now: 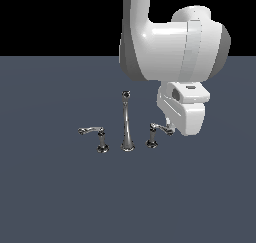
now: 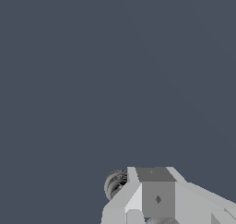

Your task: Turn on the faucet by rotating a designated handle.

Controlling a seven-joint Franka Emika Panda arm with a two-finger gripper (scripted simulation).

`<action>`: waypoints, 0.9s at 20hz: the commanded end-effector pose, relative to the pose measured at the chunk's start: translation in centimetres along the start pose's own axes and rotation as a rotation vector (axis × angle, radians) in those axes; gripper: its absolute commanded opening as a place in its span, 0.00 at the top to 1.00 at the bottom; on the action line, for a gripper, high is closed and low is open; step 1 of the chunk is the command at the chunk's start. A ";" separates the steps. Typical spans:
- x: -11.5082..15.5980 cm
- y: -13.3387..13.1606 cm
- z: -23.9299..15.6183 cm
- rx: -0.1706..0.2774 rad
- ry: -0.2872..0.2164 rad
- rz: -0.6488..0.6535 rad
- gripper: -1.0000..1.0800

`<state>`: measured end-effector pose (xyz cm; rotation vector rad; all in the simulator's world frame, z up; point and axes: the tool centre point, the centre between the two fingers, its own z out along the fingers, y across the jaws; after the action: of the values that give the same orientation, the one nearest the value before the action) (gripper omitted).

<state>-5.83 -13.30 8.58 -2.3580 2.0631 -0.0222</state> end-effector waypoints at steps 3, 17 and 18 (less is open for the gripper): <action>-0.6 2.3 0.0 -0.015 -0.005 0.003 1.00; -4.5 4.3 0.0 -0.015 -0.005 0.005 1.00; -4.9 4.5 -0.1 -0.015 -0.005 0.004 1.00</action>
<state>-10.70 -11.32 8.55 -2.3230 2.1172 -0.0103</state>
